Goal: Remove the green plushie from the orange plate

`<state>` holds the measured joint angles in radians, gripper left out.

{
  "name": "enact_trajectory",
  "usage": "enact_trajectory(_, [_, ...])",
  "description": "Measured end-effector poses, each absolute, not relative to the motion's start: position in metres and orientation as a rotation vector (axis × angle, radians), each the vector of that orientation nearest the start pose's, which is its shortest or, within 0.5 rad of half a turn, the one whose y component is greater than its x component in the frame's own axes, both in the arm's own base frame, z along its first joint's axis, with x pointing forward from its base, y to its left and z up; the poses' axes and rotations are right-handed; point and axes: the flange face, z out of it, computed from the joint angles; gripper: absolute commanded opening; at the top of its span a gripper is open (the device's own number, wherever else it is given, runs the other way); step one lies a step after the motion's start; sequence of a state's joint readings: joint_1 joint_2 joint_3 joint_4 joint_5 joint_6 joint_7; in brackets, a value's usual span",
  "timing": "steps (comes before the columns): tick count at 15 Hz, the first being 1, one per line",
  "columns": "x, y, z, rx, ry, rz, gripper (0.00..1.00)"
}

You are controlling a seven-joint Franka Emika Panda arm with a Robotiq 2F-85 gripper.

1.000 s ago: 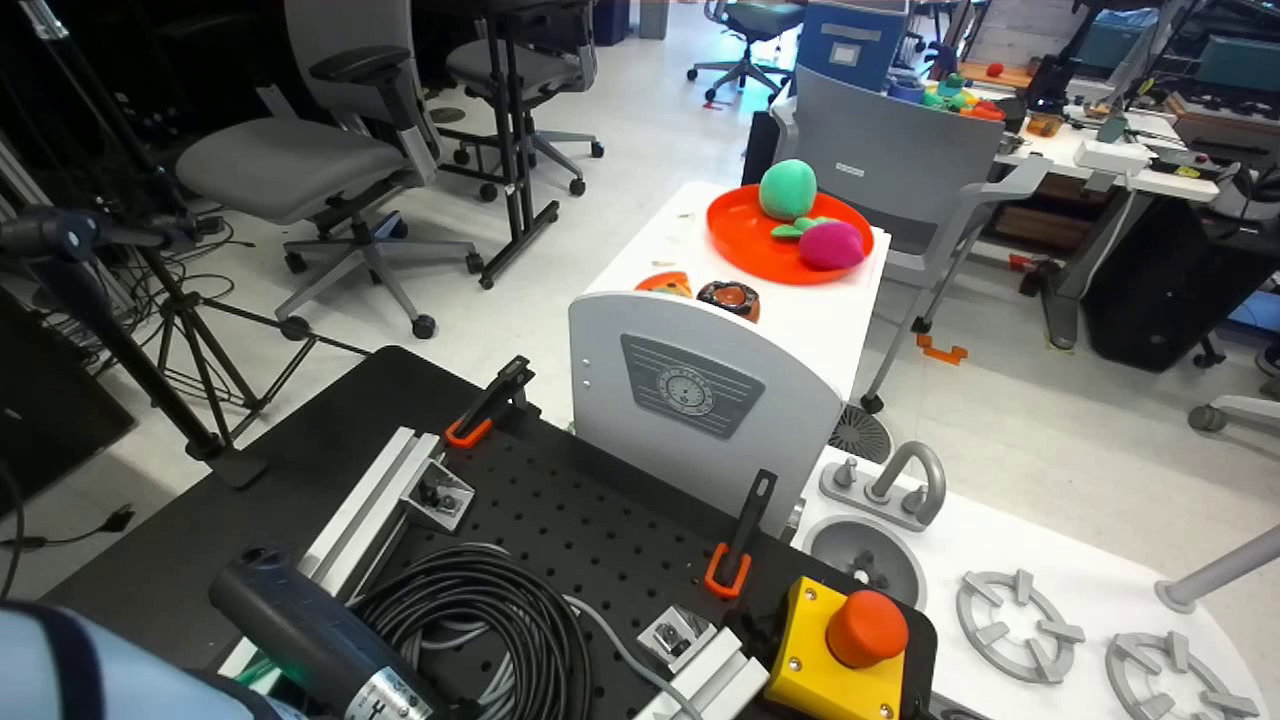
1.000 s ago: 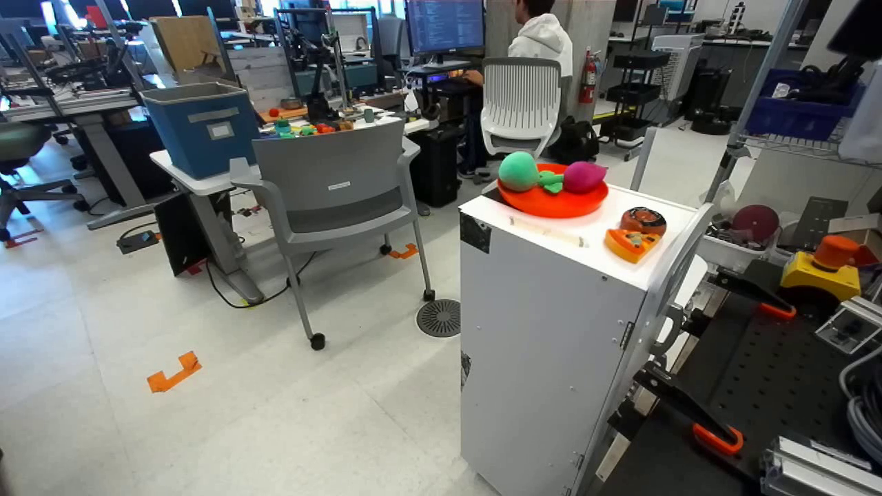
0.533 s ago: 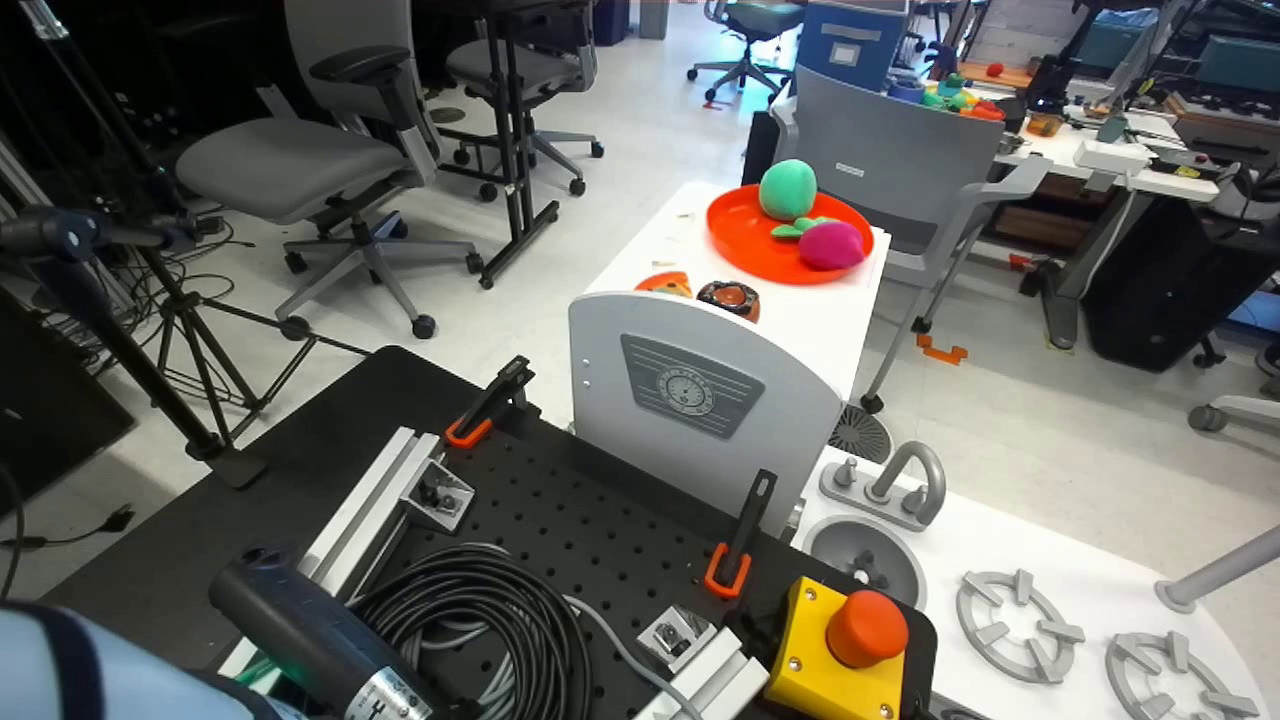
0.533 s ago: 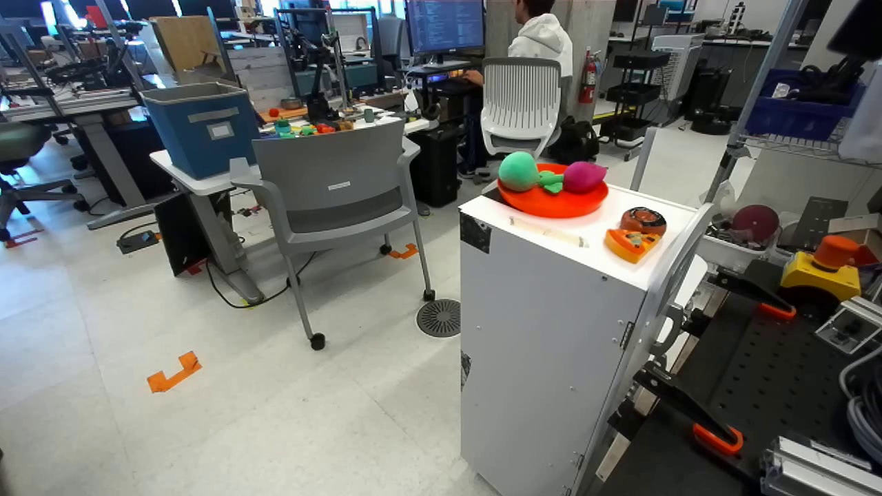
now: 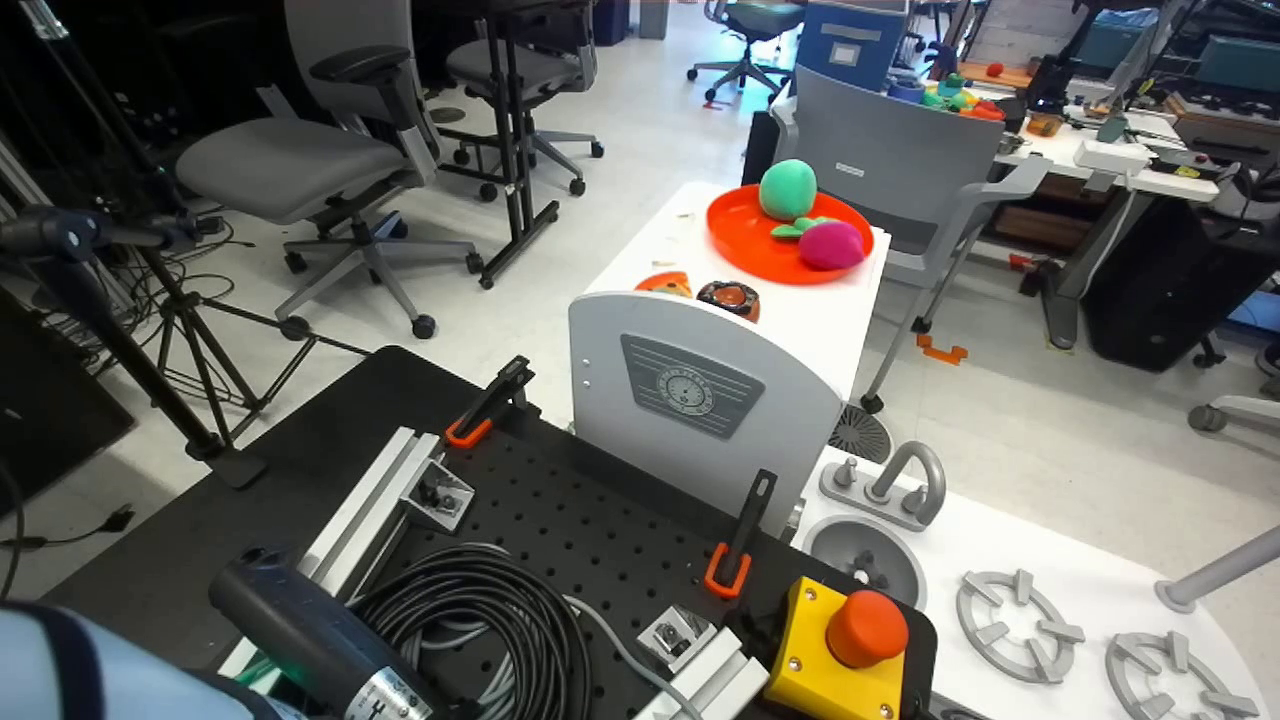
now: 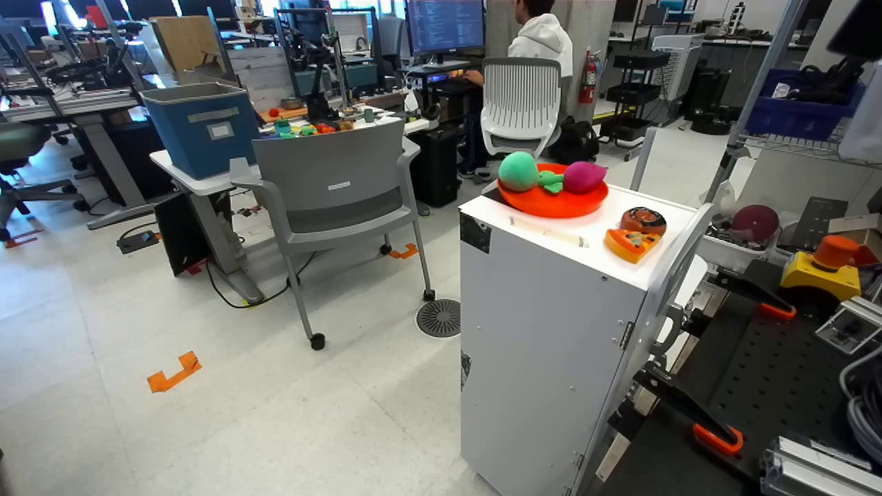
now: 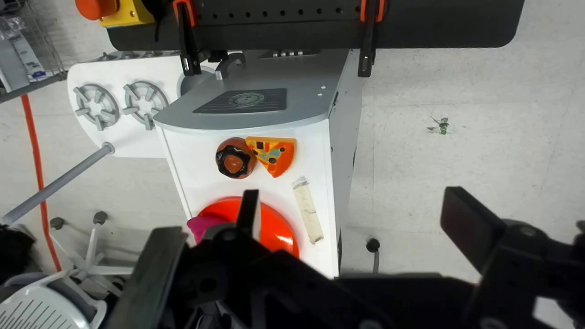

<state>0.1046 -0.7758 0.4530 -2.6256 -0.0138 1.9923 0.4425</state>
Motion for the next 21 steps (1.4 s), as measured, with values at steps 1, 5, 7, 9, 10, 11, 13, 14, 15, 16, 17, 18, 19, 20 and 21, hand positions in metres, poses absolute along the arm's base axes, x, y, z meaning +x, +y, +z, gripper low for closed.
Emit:
enact_trajectory(1, [0.289,0.184,0.472,-3.376,-0.025,-0.371,1.0])
enact_trajectory(5, [0.29,0.182,0.473,-3.372,-0.017,-0.369,1.0])
enact_trajectory(7, [0.291,0.18,0.473,-3.369,-0.009,-0.367,1.0])
enact_trajectory(9, [0.292,0.178,0.474,-3.364,0.001,-0.364,1.0])
enact_trajectory(10, [0.293,0.176,0.475,-3.36,0.007,-0.362,1.0])
enact_trajectory(11, [0.293,0.174,0.475,-3.357,0.014,-0.36,1.0])
enact_trajectory(13, [0.295,0.17,0.477,-3.347,0.032,-0.355,1.0])
enact_trajectory(14, [0.297,0.166,0.478,-3.34,0.042,-0.352,1.0])
enact_trajectory(15, [0.298,0.163,0.48,-3.332,0.056,-0.348,1.0])
enact_trajectory(16, [0.299,0.158,0.482,-3.323,0.07,-0.346,1.0])
enact_trajectory(17, [0.301,0.154,0.483,-3.313,0.085,-0.343,1.0])
enact_trajectory(18, [0.302,0.149,0.485,-3.303,0.101,-0.342,1.0])
enact_trajectory(19, [0.304,0.144,0.488,-3.292,0.117,-0.341,1.0])
enact_trajectory(20, [0.305,0.139,0.49,-3.28,0.134,-0.342,1.0])
enact_trajectory(21, [0.306,0.133,0.494,-3.265,0.153,-0.343,1.0])
